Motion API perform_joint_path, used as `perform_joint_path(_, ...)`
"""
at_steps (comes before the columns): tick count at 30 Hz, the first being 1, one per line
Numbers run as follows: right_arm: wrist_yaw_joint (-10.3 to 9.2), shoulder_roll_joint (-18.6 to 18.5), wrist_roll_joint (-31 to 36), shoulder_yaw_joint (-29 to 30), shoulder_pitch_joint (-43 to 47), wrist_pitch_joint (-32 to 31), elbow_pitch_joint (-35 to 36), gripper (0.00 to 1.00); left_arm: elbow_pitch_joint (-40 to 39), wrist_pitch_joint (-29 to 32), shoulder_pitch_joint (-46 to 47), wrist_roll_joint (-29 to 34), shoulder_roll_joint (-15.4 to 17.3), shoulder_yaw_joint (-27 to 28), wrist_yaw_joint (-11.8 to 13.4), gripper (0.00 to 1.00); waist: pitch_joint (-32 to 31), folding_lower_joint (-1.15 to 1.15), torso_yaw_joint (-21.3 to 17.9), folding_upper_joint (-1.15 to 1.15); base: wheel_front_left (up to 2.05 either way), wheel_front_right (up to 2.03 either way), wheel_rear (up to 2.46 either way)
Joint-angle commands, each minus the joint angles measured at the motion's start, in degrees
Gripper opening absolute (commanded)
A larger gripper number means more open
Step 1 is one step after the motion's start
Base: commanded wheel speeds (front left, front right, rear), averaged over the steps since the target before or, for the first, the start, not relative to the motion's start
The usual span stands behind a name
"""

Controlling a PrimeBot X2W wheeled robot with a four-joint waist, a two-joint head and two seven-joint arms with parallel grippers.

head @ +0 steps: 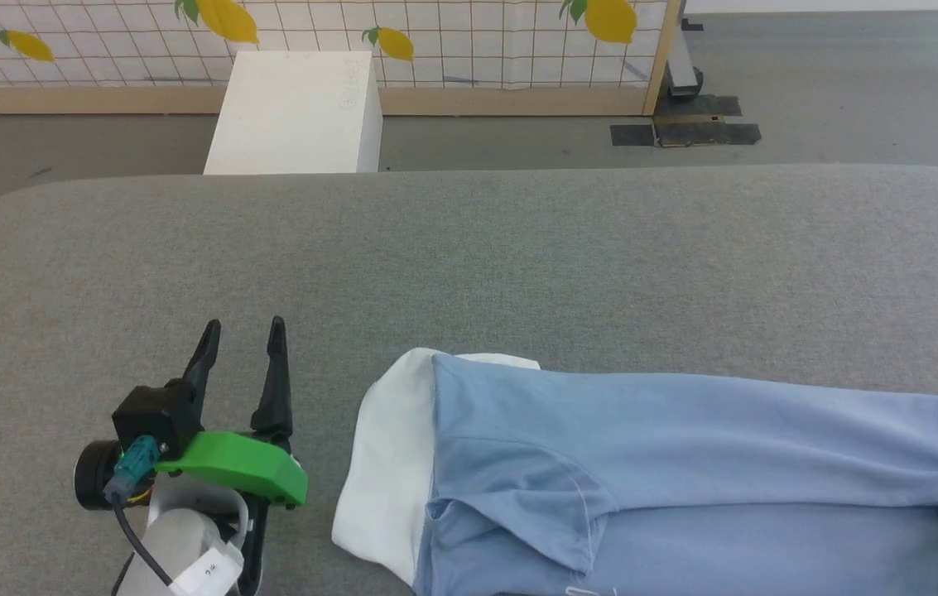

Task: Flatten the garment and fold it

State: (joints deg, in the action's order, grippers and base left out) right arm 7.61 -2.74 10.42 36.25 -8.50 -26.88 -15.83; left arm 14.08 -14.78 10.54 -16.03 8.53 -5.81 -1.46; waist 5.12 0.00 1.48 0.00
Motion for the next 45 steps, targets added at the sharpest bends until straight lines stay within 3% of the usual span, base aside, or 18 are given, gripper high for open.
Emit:
perform_joint_path(1,-0.12,-0.15,0.32,-0.32,-1.21,0.53,0.73,0.0,0.08,-0.21,0.11,0.37,-0.32,0.49,-0.5,1.0,-0.02,0.0,0.06,0.0,0.0,0.0,0.0)
perform_joint_path(7,-0.12,-0.14,-4.34,-8.54,2.5,-4.03,8.64,0.0,-0.12,-0.21,-0.77,0.89,-0.67,1.01,-0.74,1.0,-0.26,0.0,0.22,0.0,0.0,0.0,0.0)
perform_joint_path(11,-0.12,-0.14,-9.43,-16.88,6.53,-10.99,20.72,0.0,-0.33,-0.21,-1.19,1.11,-0.61,1.44,-0.87,1.0,-0.3,0.0,0.36,0.0,0.0,0.0,0.0)
perform_joint_path(16,-0.12,-0.61,-14.18,-29.43,9.72,-19.61,38.06,0.0,-0.58,-0.21,-1.24,1.3,-0.73,1.77,-1.01,1.0,-0.13,0.0,0.87,0.0,0.0,0.0,0.0)
perform_joint_path(21,-0.12,-3.41,-16.23,-42.86,7.69,-22.98,45.98,0.0,-0.79,-0.22,-0.9,1.51,-1.01,1.66,-1.11,1.0,0.3,0.0,1.65,0.0,0.0,0.0,0.0)
perform_joint_path(27,-0.12,-4.17,-16.68,-55.8,-0.34,-20.44,40.54,0.0,-1.02,-0.22,0.02,1.7,-1.47,1.32,-1.33,1.0,1.56,0.0,3.12,0.0,0.0,0.0,0.0)
perform_joint_path(36,-0.12,-1.21,-18.71,-69.72,-11.46,-10.87,18.44,0.0,-0.73,-0.22,1.75,1.81,-2.36,1.03,-1.96,1.0,4.17,0.0,6.21,0.0,0.0,0.0,0.0)
perform_joint_path(41,-0.12,-0.37,-21.27,-74.13,-15.56,-7.78,7.22,0.0,-0.44,-0.22,2.16,2.01,-2.87,1.12,-2.09,1.0,5.02,0.0,7.17,0.0,0.0,0.0,0.0)
perform_joint_path(42,-0.12,-0.28,-21.71,-74.73,-16.38,-7.07,5.27,0.28,-0.32,-0.22,2.29,2.03,-2.99,1.12,-2.17,1.0,5.19,0.0,7.36,0.0,0.0,0.0,0.0)
perform_joint_path(43,-0.12,-0.24,-22.38,-75.13,-16.82,-6.74,3.77,0.87,-0.24,-0.22,2.37,2.06,-3.08,1.14,-2.22,1.0,5.27,0.0,7.44,0.0,0.0,0.0,0.0)
perform_joint_path(44,-0.12,-0.2,-23.58,-75.66,-17.23,-6.36,2.28,1.0,-0.14,-0.22,2.4,2.11,-3.2,1.13,-2.27,1.0,5.31,0.0,7.53,0.0,0.0,0.0,0.0)
perform_joint_path(45,-0.12,-0.18,-25.33,-76.49,-17.55,-5.86,1.42,1.0,-0.02,-0.22,2.41,2.13,-3.31,1.14,-2.33,1.0,5.35,0.0,7.58,0.0,0.0,0.0,0.0)
